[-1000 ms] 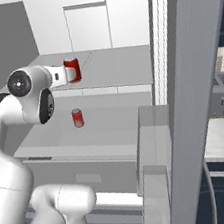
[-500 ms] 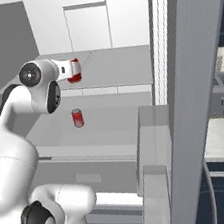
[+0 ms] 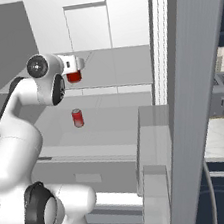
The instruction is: Open the fridge, grab two sodas, and place both sodas inside the bowl with ice on the dining counter.
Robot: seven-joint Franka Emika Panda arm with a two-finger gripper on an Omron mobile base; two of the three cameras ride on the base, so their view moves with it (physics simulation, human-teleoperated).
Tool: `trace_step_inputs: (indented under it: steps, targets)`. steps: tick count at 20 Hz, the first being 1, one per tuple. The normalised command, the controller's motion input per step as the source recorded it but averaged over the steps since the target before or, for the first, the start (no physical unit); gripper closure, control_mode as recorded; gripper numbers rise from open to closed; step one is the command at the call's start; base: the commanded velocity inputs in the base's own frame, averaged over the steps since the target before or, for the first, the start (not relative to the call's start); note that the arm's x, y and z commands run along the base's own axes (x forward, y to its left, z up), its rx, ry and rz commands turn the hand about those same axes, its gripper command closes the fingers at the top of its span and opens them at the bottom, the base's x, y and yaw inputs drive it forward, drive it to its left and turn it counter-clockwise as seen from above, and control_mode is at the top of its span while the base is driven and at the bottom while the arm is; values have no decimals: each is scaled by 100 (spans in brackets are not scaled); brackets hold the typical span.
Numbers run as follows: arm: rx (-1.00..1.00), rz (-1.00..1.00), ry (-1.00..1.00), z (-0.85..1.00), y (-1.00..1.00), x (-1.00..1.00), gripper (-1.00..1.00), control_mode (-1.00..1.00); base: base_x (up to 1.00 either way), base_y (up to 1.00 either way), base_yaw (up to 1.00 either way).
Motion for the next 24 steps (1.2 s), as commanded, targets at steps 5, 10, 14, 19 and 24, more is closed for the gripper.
trace_step_inputs:
  steps: [5, 10, 14, 19, 24]
  targets:
    - [0, 0, 1, 0, -13, 26, -100, -100, 0, 0, 0]
    - [0, 0, 0, 0, -4, 12, -100, -100, 0, 0, 0]
    - [0, 0, 0, 0, 0, 19, -100, -100, 0, 0, 0]
    - [0, 0, 0, -3, 0, 19, -100, -100, 0, 0, 0]
    - [-2, 0, 1, -22, 0, 13, -100, -100, 0, 0, 0]
